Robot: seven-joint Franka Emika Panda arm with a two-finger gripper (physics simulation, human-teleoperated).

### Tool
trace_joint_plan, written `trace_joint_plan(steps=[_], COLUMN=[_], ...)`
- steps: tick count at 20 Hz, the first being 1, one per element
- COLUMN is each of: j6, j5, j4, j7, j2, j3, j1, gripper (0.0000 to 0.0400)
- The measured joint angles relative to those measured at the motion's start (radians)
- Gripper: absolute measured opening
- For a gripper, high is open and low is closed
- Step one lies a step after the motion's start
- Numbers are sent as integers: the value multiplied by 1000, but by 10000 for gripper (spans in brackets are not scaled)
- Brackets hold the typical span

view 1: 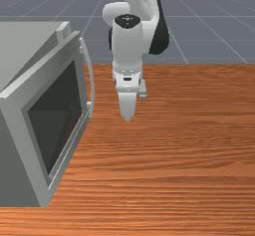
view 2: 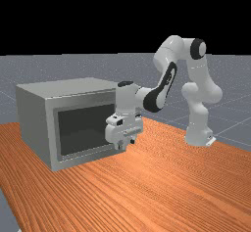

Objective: Open the microwave

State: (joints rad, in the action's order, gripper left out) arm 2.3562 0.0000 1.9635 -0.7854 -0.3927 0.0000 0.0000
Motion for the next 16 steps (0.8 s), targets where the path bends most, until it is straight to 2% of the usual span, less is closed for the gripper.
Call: trace_joint_plan(steps=[1, 2, 4, 5, 6, 7, 8, 9, 11, 16], j6=[0, -8, -16, -172, -302, -389, -449, -499, -557, -592], j5=[0, 2, 4, -22, -31, -34, -31, -20, 2, 22], j4=[0, 0, -2, 34, 17, -10, -30, -49, -70, -84], j7=[0, 18, 36, 227, 419, 624, 842, 1063, 1284, 1427], j2=[0, 3, 8, 95, 194, 261, 296, 305, 302, 306], j3=[0, -3, -8, -44, -81, -109, -128, -135, -147, -168], j1=[0, 2, 3, 14, 8, -1, -9, 4, 20, 34], gripper=[249, 308, 366, 225, 138, 85, 52, 32, 12, 1])
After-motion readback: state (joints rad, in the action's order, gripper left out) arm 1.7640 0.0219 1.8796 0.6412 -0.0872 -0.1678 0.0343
